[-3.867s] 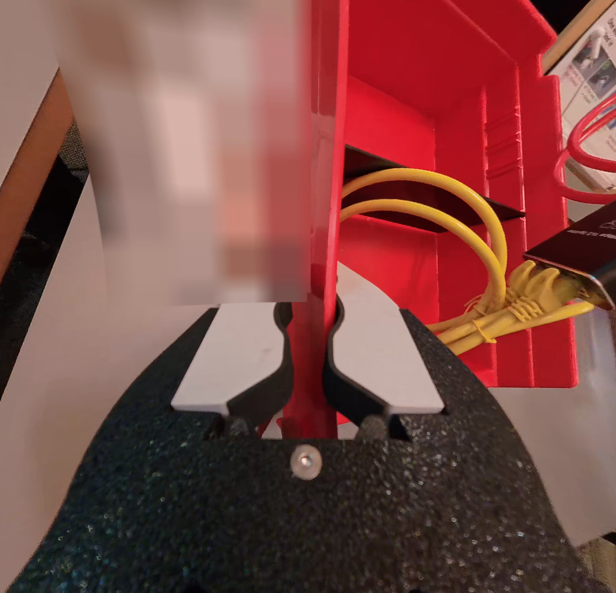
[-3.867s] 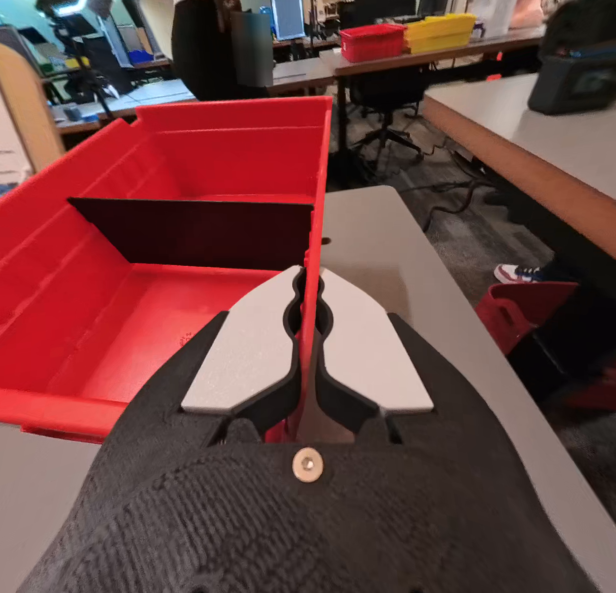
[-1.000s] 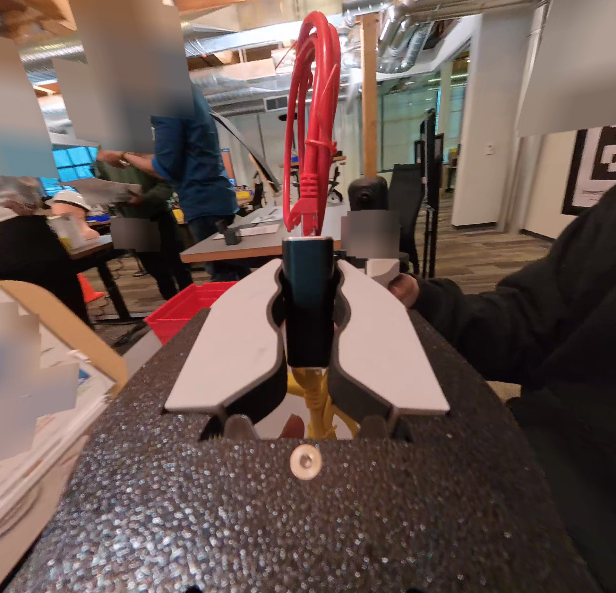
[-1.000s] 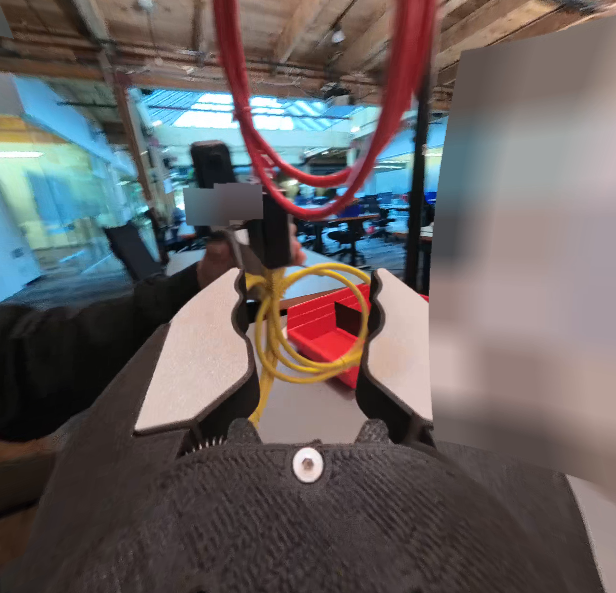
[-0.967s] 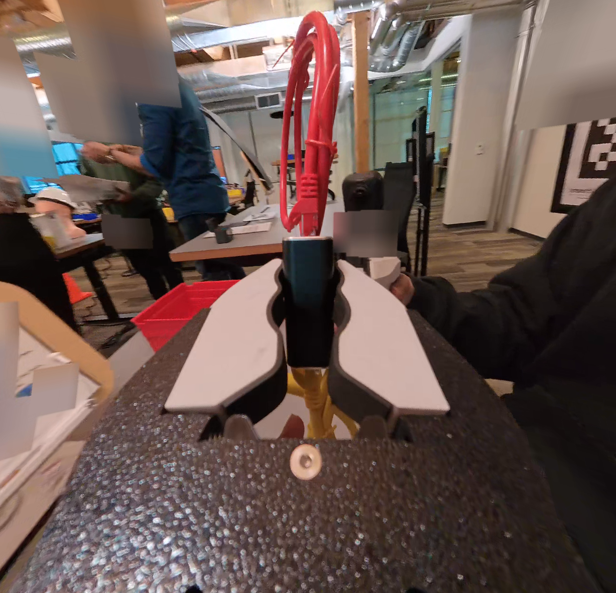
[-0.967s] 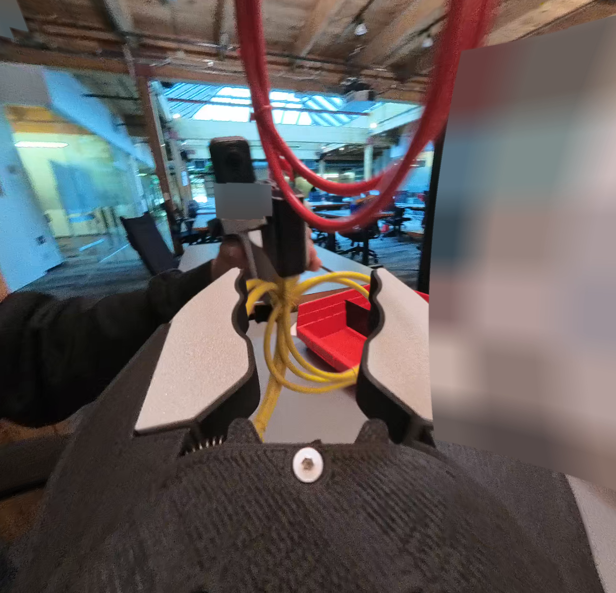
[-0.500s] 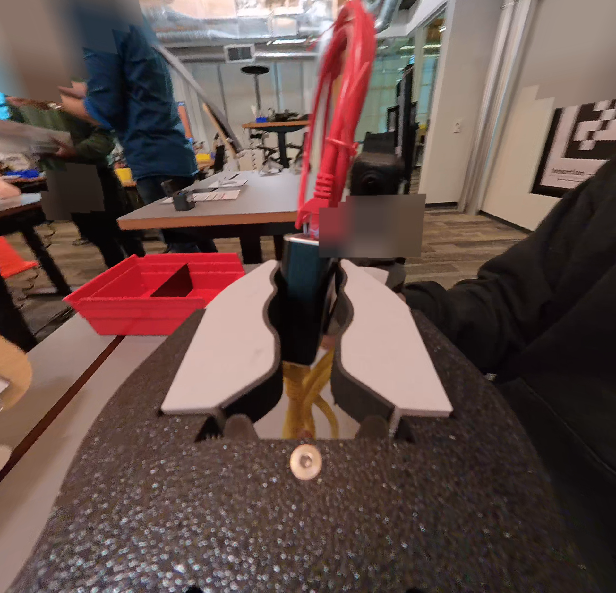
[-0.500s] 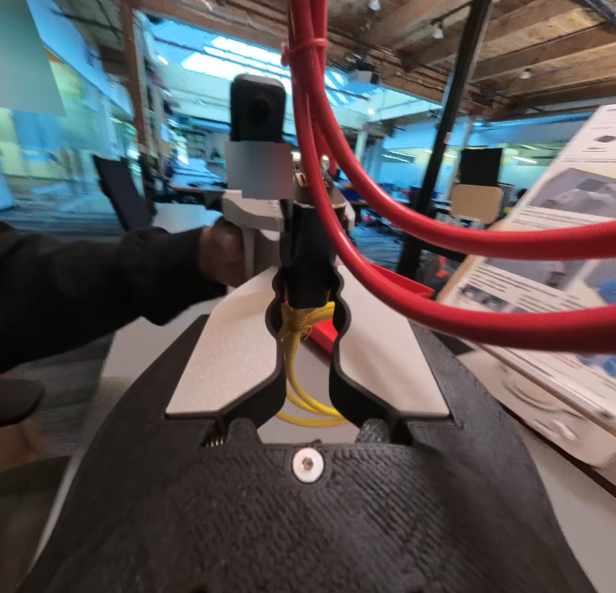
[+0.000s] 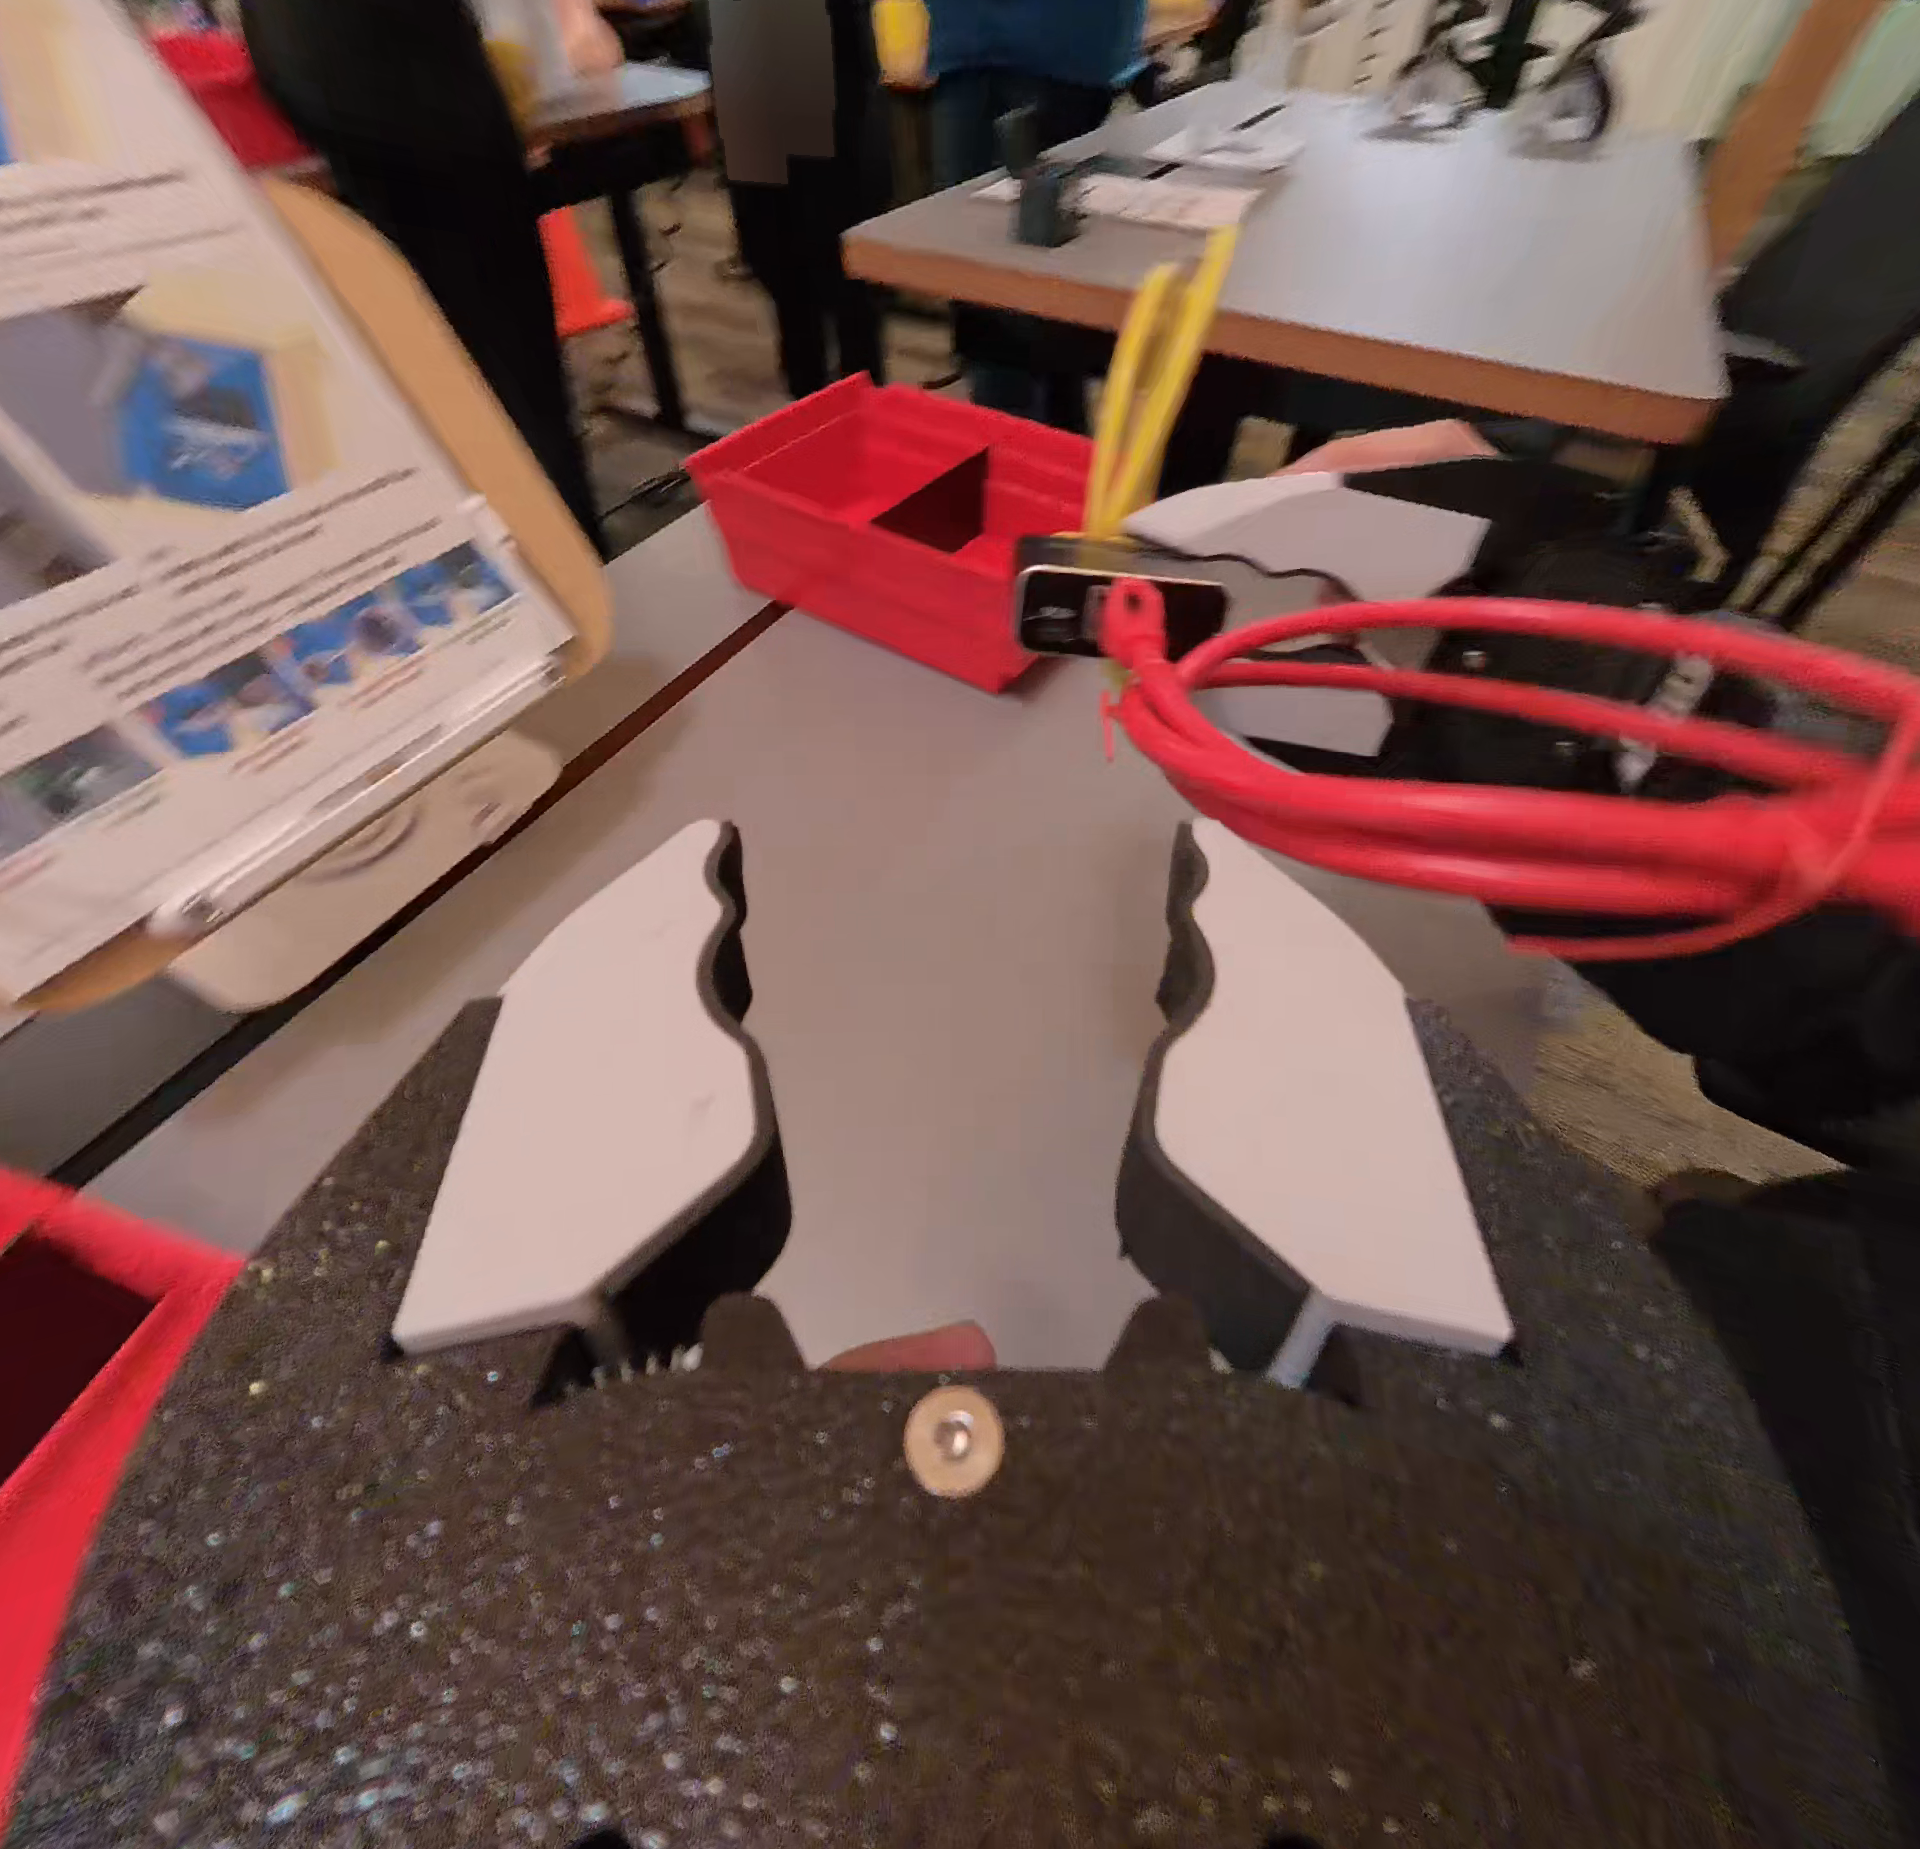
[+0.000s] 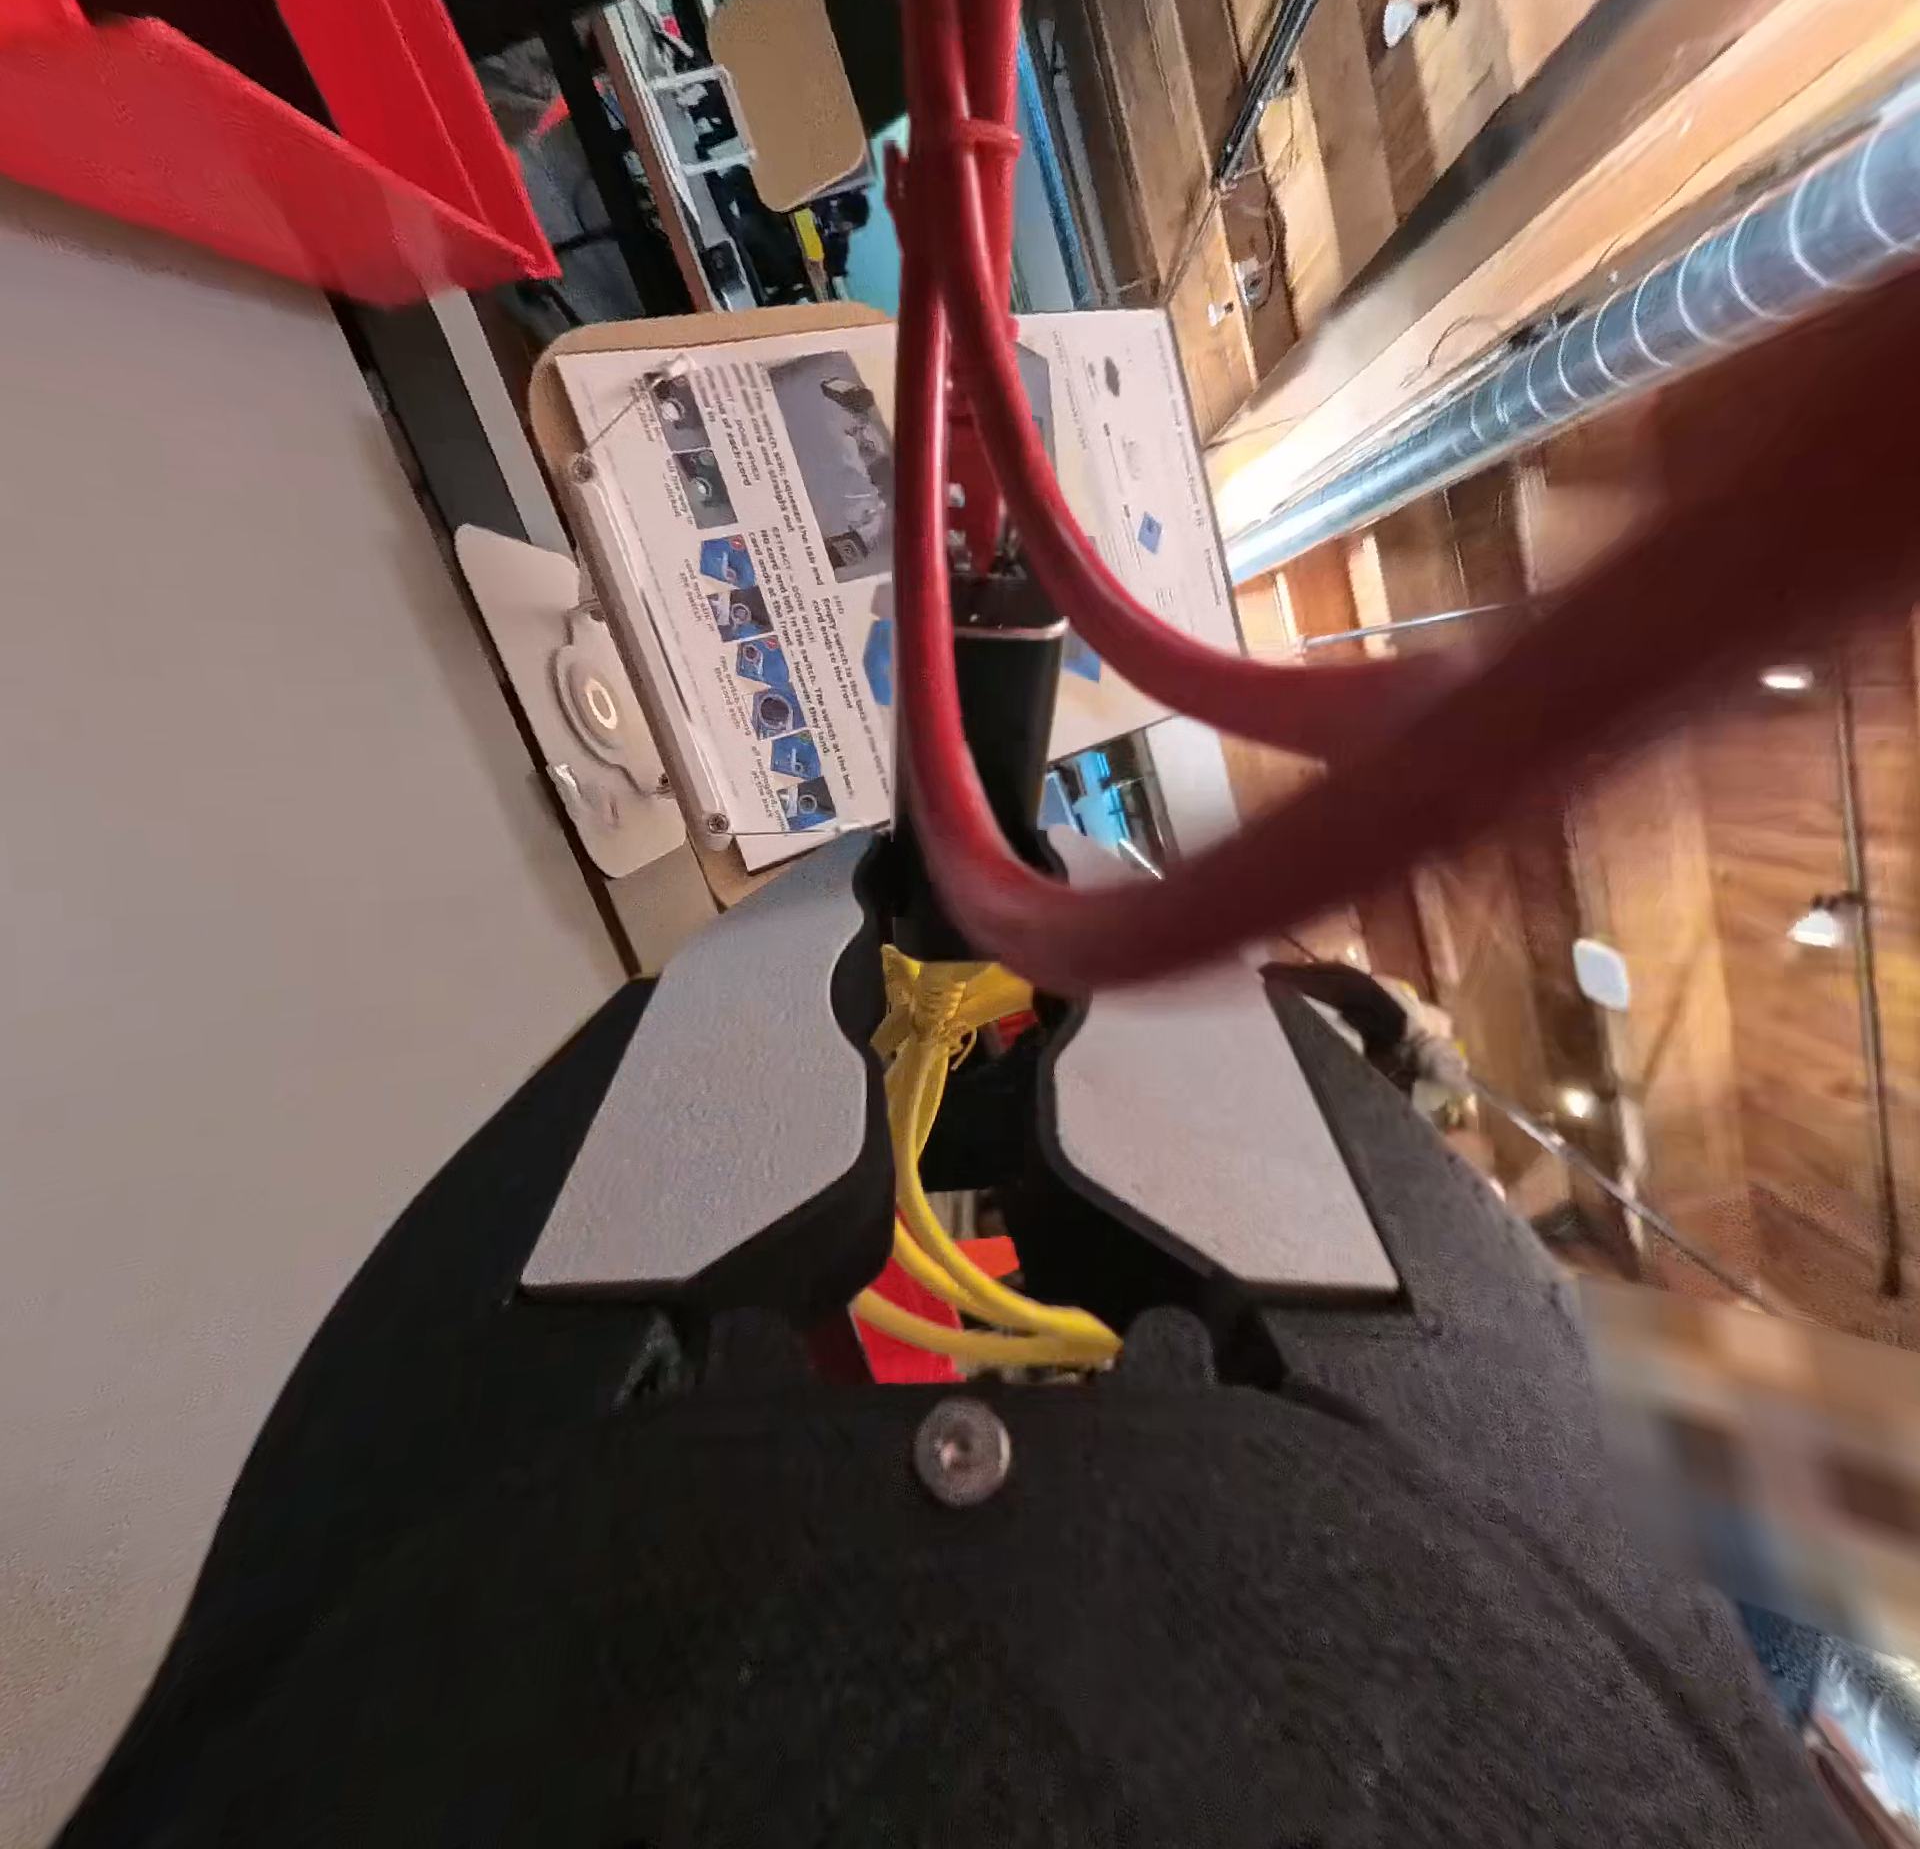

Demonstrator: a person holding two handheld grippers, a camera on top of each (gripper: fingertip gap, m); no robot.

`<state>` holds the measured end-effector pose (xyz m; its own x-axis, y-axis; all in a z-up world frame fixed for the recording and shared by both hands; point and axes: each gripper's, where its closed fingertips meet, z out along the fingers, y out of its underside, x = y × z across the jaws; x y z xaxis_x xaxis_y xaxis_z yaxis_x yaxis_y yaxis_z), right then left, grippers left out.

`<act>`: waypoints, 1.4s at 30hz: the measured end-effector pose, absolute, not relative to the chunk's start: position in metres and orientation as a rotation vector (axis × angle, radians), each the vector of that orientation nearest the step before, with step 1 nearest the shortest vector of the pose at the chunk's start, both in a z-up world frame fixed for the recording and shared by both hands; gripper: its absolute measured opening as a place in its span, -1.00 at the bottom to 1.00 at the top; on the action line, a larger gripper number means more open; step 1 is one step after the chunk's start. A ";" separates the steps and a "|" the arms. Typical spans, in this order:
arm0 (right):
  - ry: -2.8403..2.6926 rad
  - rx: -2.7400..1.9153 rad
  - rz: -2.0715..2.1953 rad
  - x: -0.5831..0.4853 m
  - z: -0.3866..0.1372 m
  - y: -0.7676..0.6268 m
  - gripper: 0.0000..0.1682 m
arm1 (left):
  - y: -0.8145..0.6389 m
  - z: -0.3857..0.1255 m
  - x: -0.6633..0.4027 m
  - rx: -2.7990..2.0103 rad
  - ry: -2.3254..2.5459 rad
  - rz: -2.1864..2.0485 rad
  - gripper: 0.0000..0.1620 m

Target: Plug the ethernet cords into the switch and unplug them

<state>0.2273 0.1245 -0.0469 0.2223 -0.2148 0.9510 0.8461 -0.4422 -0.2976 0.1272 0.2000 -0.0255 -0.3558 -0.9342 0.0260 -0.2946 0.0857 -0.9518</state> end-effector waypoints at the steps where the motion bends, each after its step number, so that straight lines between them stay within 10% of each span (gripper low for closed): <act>1: -0.636 -1.539 -1.411 0.227 -0.048 0.124 -0.70 | 0.208 -0.026 0.126 -1.264 1.710 -1.253 -0.07; 27: -0.714 -1.225 -0.522 0.144 -0.054 0.117 -0.71 | 0.152 -0.067 0.139 -0.680 1.951 -1.277 -0.14; 42: -0.536 -1.103 0.142 0.126 -0.036 0.108 -0.71 | 0.110 -0.060 0.143 -0.435 1.816 -1.389 -0.74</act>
<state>0.1263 0.1078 -0.0364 0.8649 0.3687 0.3407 0.1508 0.4565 -0.8769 0.1434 0.1095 -0.0602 -0.6271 -0.6802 -0.3796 0.1883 0.3405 -0.9212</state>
